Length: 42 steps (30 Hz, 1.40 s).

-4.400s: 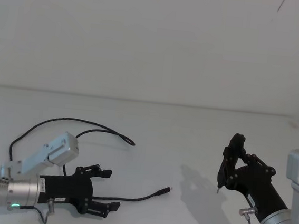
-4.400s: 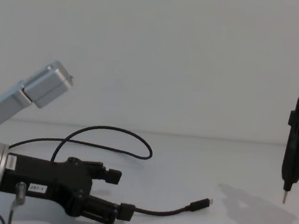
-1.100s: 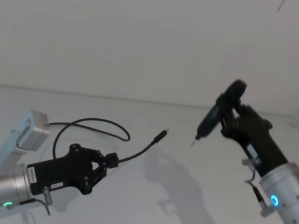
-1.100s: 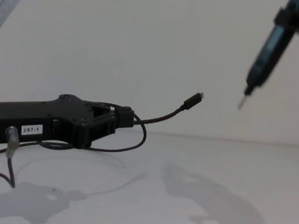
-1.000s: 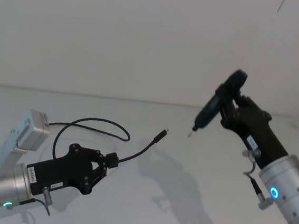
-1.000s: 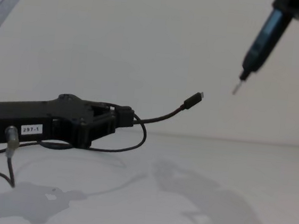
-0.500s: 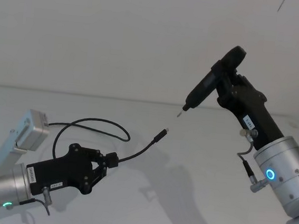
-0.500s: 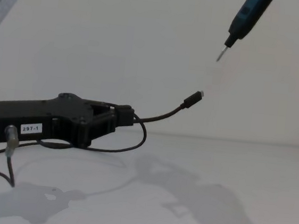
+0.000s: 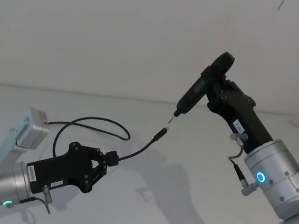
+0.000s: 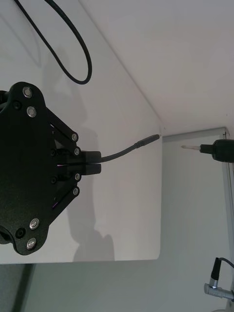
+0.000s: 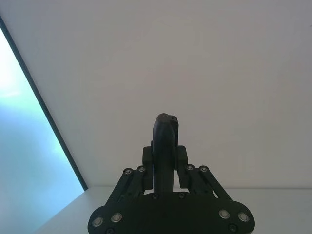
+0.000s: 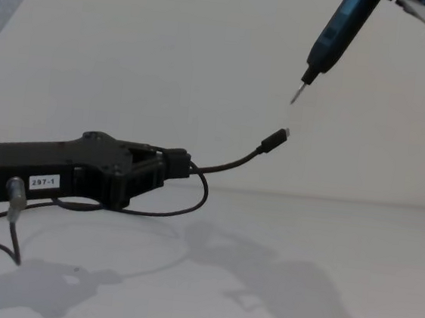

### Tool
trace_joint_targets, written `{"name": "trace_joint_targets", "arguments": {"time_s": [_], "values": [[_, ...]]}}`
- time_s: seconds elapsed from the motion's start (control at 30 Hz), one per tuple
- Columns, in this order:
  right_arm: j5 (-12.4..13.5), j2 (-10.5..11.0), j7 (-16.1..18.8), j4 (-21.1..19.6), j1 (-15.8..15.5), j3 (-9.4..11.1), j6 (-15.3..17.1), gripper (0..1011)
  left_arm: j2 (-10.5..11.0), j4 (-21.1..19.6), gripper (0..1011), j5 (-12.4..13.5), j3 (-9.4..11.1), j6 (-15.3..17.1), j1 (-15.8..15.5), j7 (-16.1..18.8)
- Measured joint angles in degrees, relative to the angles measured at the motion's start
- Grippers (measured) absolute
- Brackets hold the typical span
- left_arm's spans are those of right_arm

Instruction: Pick up the data cable with the one hand.

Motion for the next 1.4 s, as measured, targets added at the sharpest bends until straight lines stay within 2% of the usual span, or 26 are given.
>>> {"name": "trace_joint_targets", "arguments": {"time_s": [0.27, 0.83, 1.17, 1.4], "values": [[0.16, 0.16, 0.7, 1.63, 0.4, -0.69, -1.12, 279, 0.0, -0.02, 30, 0.0, 0.0, 0.0, 0.02, 0.0], [-0.32, 0.16, 2.38, 7.83, 3.16, -1.31, -5.99, 279, 0.0, -0.02, 30, 0.01, 0.01, 0.0, 0.02, 0.0], [-0.21, 0.47, 2.44, 9.75, 4.1, -1.59, -6.56, 279, -0.01, -0.01, 30, 0.01, 0.01, 0.0, 0.02, 0.0], [0.69, 0.95, 2.27, 10.15, 4.32, -1.64, -5.69, 279, 0.0, -0.02, 30, 0.01, 0.01, 0.0, 0.02, -0.01]]}}
